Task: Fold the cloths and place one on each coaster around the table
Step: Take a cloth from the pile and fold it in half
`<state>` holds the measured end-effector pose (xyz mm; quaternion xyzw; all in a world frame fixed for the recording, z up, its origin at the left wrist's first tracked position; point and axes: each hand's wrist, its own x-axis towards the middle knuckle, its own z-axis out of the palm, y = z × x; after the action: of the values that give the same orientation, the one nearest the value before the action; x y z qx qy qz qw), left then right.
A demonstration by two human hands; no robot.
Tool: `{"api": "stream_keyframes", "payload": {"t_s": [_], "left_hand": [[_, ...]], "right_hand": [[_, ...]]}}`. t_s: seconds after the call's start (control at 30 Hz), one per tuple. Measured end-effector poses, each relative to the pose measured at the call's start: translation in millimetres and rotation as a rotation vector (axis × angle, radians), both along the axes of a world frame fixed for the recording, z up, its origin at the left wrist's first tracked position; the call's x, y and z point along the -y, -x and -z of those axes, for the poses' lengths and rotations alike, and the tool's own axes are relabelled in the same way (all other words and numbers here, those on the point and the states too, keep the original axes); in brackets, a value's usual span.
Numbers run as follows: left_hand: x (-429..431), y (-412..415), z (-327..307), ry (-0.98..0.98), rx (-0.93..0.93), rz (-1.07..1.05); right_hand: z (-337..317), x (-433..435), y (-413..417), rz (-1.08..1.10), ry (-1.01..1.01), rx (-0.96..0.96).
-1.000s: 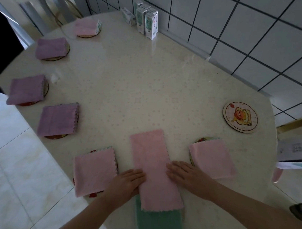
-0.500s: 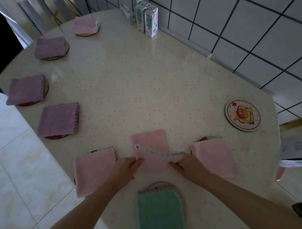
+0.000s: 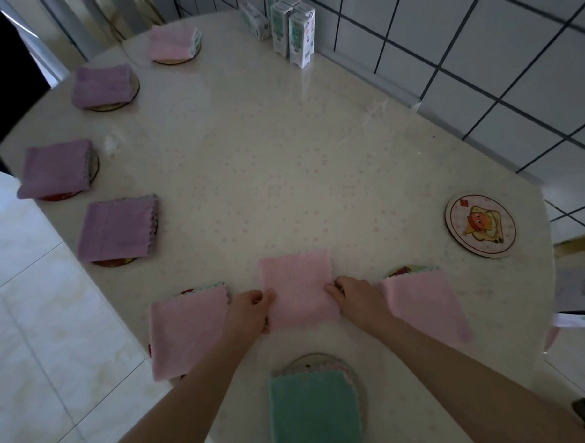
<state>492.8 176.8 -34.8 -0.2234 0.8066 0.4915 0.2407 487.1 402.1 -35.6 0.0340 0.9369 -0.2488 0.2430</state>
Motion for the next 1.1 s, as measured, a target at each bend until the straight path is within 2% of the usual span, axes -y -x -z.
{"api": "stream_keyframes", "payload": {"t_s": [0.1, 0.23, 0.33, 0.47, 0.6, 0.83, 0.93, 1.1], "left_hand": [[0.0, -6.3, -0.7, 0.018, 0.002, -0.034], [-5.1, -17.4, -7.9, 0.182, -0.065, -0.021], [-10.0, -25.5, -13.7, 0.195, -0.126, -0.020], [-15.6, -29.0, -9.7, 0.275, -0.163, 0.021], [-21.8, -27.4, -4.3, 0.283, -0.130, 0.019], [-28.0, -21.8, -7.3, -0.041, 0.085, -0.151], [-33.5, -20.1, -13.0, -0.161, 0.166, -0.223], [-51.3, -20.4, -44.1, -0.586, 0.219, -0.354]], "right_hand": [[-3.1, 2.2, -0.5, 0.018, -0.033, -0.004], [-7.1, 11.1, -1.7, 0.083, -0.117, 0.020], [-11.3, 19.3, -5.6, 0.143, -0.189, -0.016], [-17.3, 33.9, -16.9, 0.287, -0.100, -0.053], [-16.0, 51.3, -25.4, 0.437, -0.042, 0.026], [-18.2, 45.8, -28.9, 0.744, 0.240, 0.177], [-23.6, 29.1, -36.3, 0.759, 0.325, 0.243], [-30.8, 3.8, -49.2, 0.791, 0.455, 0.335]]}}
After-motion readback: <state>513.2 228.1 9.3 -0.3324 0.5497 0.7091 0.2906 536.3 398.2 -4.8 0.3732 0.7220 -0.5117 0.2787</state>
